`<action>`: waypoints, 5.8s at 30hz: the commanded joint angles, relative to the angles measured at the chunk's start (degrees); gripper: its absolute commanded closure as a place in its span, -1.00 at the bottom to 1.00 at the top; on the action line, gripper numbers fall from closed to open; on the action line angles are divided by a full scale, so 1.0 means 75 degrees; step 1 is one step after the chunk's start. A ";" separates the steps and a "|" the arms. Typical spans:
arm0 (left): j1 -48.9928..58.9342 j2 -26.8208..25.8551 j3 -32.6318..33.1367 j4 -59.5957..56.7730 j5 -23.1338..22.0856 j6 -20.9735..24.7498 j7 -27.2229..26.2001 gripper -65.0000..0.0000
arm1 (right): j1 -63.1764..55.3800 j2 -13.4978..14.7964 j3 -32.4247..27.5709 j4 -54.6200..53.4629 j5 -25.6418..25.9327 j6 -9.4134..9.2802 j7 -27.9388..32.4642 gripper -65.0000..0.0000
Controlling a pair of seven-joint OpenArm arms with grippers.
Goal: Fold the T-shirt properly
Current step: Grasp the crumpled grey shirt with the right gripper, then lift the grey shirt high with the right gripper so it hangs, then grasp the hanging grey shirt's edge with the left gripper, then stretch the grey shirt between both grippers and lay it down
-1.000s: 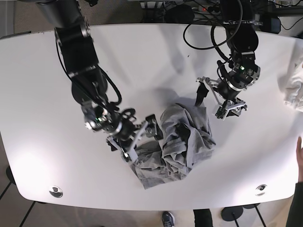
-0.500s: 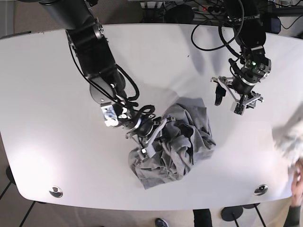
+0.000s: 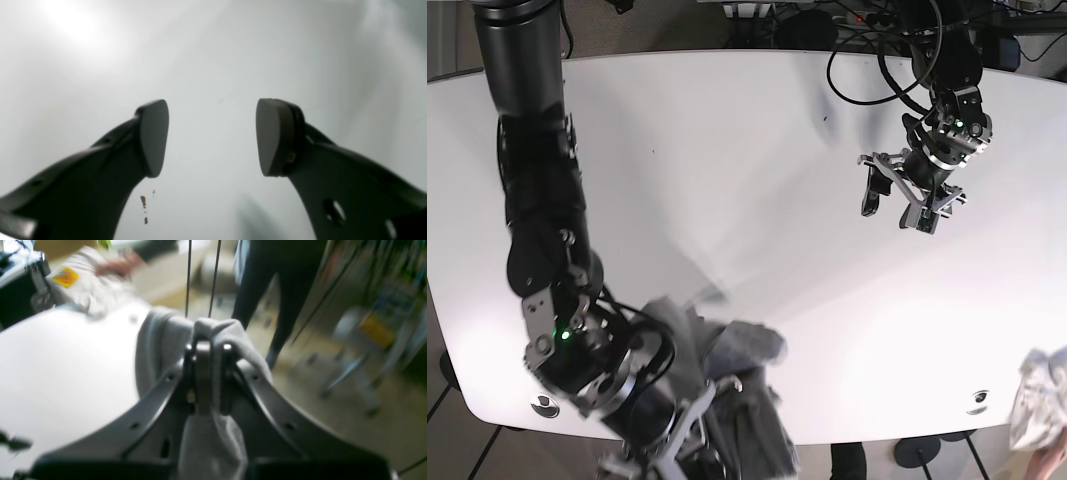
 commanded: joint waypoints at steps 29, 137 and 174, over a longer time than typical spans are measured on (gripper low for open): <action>-0.0427 0.0176 -0.0247 0.0645 -0.0156 0.0000 -0.0175 -0.15 | -0.6147 -0.0332 0.0106 0.0819 0.0000 -0.0080 0.1135 0.92; -0.4916 0.0164 0.2508 -0.7361 -0.0098 0.1149 -0.3351 -0.45 | 0.3055 -0.0730 0.0856 -0.1502 0.1582 -0.0174 0.0431 0.93; -0.7378 -0.3130 0.0058 -0.5122 -0.0133 0.0774 -0.1488 1.00 | 0.3605 0.0583 0.2321 -0.6132 -0.0071 0.0471 0.2318 0.93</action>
